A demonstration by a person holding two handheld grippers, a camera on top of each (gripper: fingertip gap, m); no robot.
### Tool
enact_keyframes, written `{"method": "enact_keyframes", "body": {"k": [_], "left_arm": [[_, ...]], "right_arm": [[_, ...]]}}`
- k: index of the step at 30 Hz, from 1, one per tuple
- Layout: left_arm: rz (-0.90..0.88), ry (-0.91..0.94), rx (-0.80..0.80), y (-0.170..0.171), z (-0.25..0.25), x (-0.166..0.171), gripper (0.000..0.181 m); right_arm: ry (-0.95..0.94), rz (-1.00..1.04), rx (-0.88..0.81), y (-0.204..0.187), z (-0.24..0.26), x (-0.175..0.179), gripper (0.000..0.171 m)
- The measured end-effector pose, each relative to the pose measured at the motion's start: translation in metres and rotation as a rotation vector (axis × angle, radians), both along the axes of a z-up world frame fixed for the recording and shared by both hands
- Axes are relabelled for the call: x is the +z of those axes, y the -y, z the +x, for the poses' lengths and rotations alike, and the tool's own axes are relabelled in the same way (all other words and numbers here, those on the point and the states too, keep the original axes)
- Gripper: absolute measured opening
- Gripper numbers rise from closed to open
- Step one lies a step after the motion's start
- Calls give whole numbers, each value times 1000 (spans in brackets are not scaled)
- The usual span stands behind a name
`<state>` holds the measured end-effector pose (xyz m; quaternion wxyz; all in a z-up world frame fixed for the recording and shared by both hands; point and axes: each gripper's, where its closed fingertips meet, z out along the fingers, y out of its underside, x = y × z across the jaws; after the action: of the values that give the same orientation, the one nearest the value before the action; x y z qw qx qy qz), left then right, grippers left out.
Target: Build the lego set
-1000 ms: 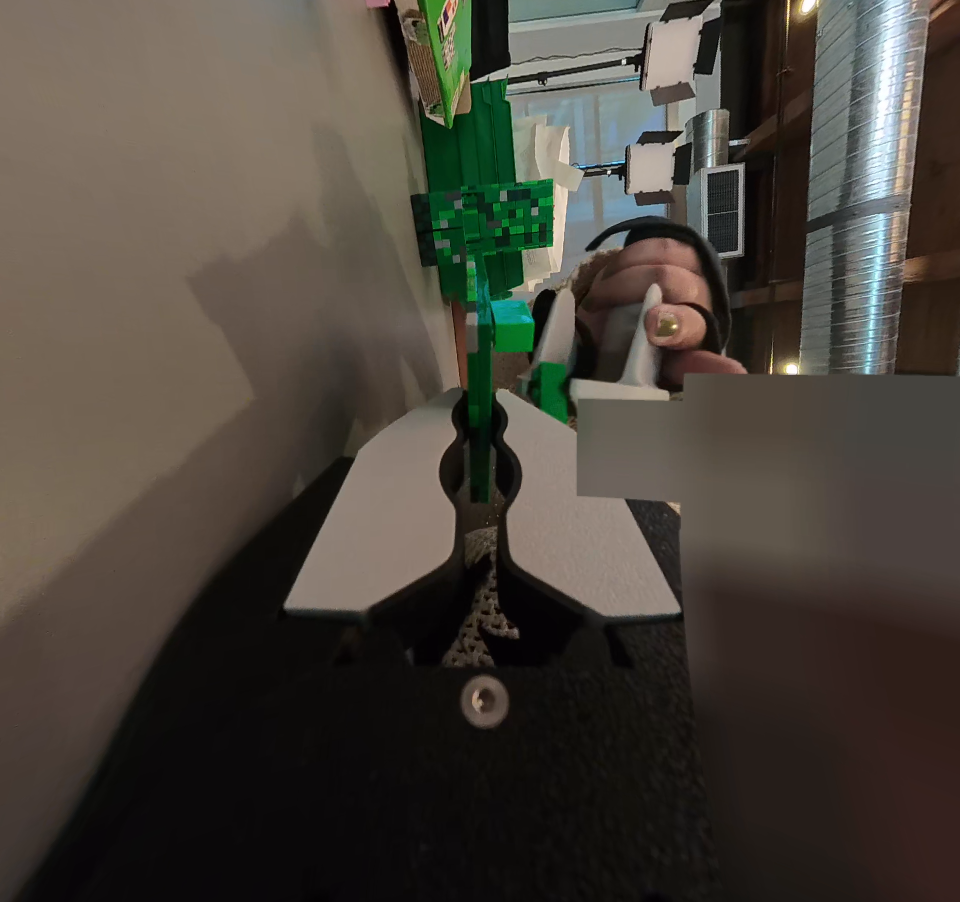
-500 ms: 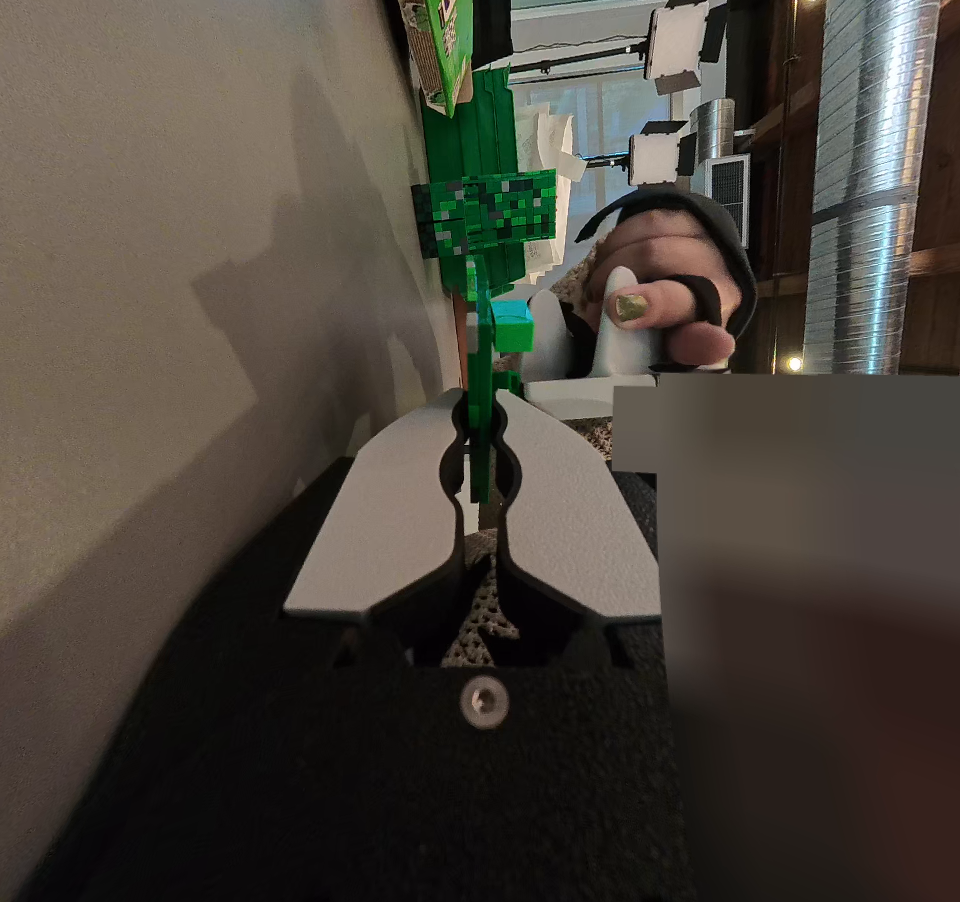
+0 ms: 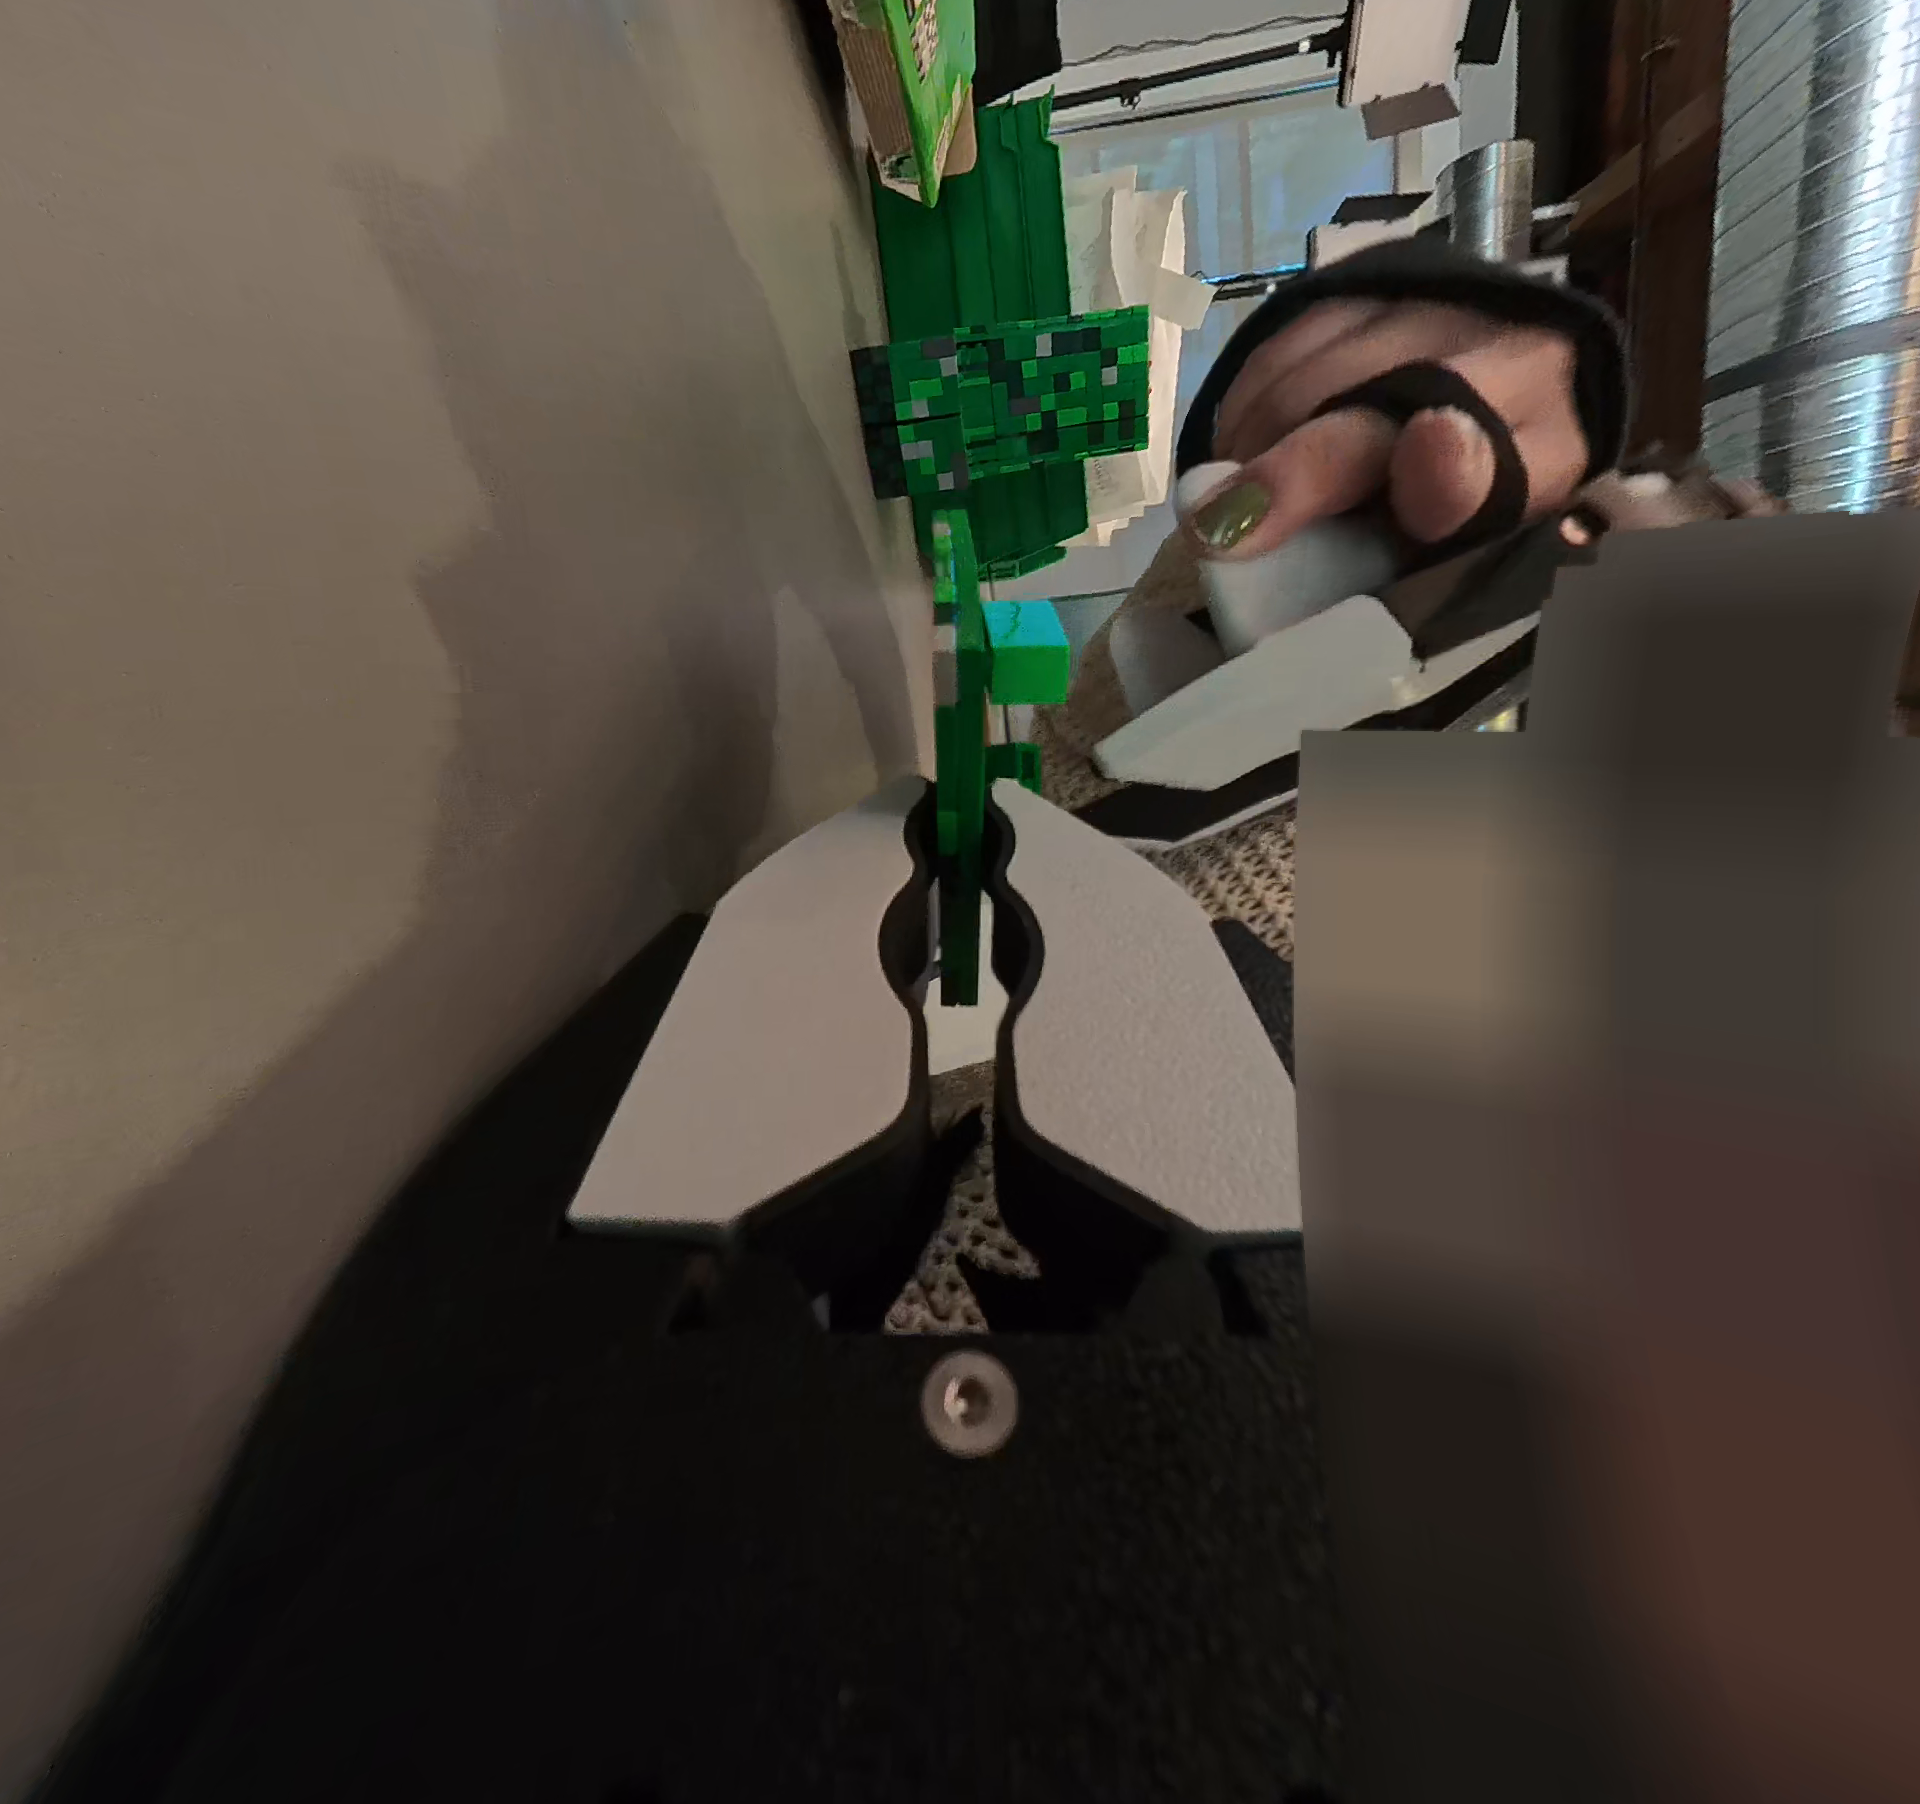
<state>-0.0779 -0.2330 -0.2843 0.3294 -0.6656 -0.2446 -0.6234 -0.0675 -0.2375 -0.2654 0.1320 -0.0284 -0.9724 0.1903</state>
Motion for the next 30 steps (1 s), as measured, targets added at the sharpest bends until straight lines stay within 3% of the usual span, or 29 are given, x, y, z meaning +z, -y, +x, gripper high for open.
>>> {"method": "enact_keyframes", "body": {"k": [7, 13, 16, 22, 30], "left_arm": [[-2, -24, -14, 0, 3, -2, 6], [4, -15, -17, 1, 2, -1, 6], [11, -3, -4, 0, 0, 1, 6], [23, -14, 4, 0, -1, 1, 6], [35, -21, 8, 0, -1, 2, 6]], "right_arm": [[208, 14, -16, 0, -3, -13, 23], [270, 91, -28, -2, 2, -21, 11], [190, 50, -100, -9, -5, -12, 11], [-149, -52, -368, -26, -45, 3, 11], [-179, -4, -418, -24, -43, -7, 11]]}}
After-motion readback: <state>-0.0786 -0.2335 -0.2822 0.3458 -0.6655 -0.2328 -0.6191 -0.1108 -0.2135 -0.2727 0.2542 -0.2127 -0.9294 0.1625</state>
